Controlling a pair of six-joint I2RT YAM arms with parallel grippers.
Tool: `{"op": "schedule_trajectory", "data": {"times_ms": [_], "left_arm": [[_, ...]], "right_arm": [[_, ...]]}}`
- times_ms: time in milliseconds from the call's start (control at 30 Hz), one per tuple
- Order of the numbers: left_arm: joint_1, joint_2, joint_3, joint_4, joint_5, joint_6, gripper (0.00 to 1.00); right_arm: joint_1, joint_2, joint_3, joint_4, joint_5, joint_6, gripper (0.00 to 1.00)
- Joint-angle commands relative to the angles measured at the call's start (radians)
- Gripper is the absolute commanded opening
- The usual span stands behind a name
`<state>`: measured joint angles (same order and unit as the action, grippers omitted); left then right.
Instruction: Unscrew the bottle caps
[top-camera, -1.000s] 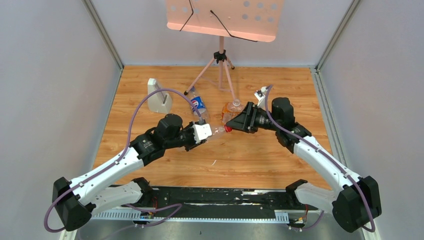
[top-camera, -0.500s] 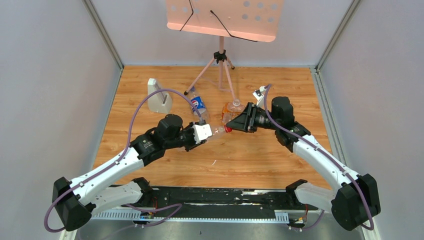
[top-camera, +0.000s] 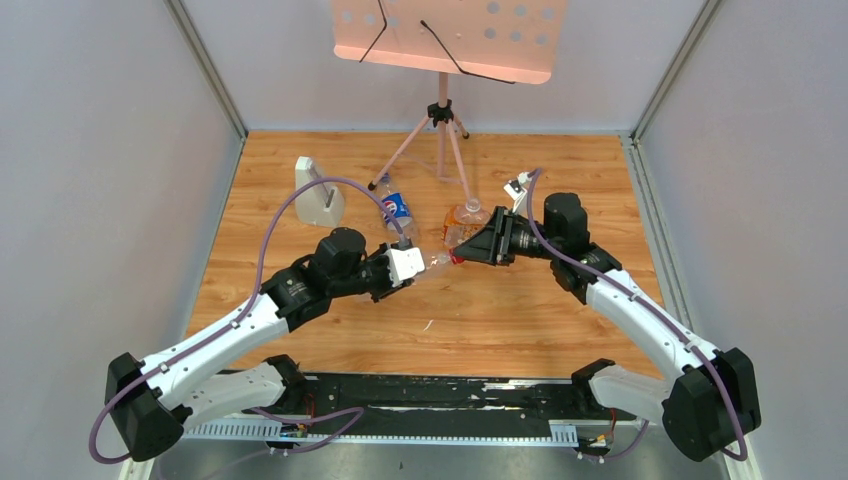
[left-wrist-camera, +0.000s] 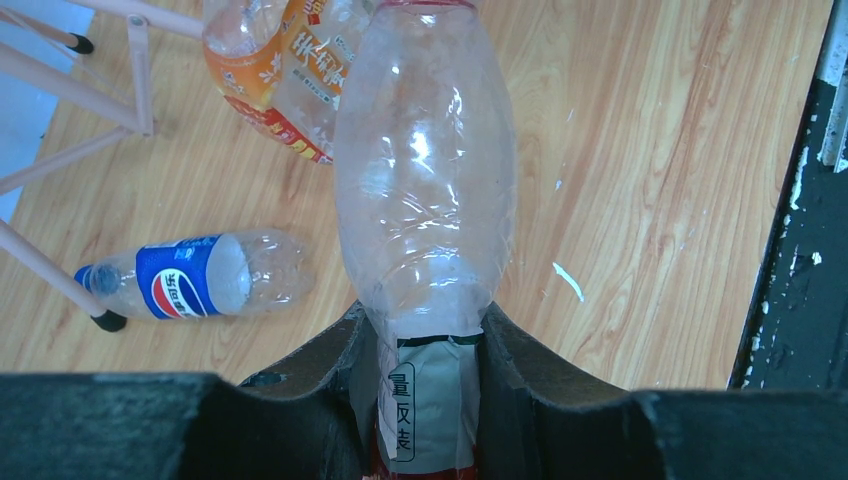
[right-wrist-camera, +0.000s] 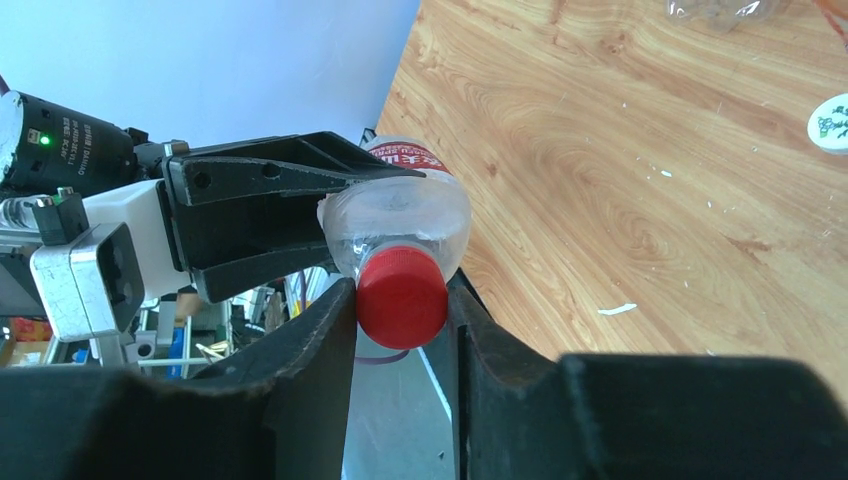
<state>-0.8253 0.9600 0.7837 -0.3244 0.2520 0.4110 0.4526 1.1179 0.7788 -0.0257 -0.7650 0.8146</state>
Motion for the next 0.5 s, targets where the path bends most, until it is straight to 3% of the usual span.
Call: {"op": "schedule_trajectory", "data": {"times_ms": [0, 100, 267, 467], "left_arm": [[-0.005, -0.006, 0.0, 0.033, 0.004, 0.005, 0.0], [-0.004, -0.004, 0.0, 0.037, 0.019, 0.0, 0.0], [-0.005, -0.004, -0.003, 0.05, 0.08, -0.024, 0.0], [-0.003, -0.021, 0.002, 0.053, 0.202, -0.045, 0.0]], "right_arm": [[0.002, -0.016, 0.014, 0.05, -0.022, -0.019, 0.27], [0.002, -0.021, 0.014, 0.05, -0.017, -0.056, 0.21], [0.002, -0.055, 0.012, 0.061, -0.02, -0.203, 0.0], [0.002, -0.127, -0.037, 0.159, -0.096, -0.39, 0.0]]}}
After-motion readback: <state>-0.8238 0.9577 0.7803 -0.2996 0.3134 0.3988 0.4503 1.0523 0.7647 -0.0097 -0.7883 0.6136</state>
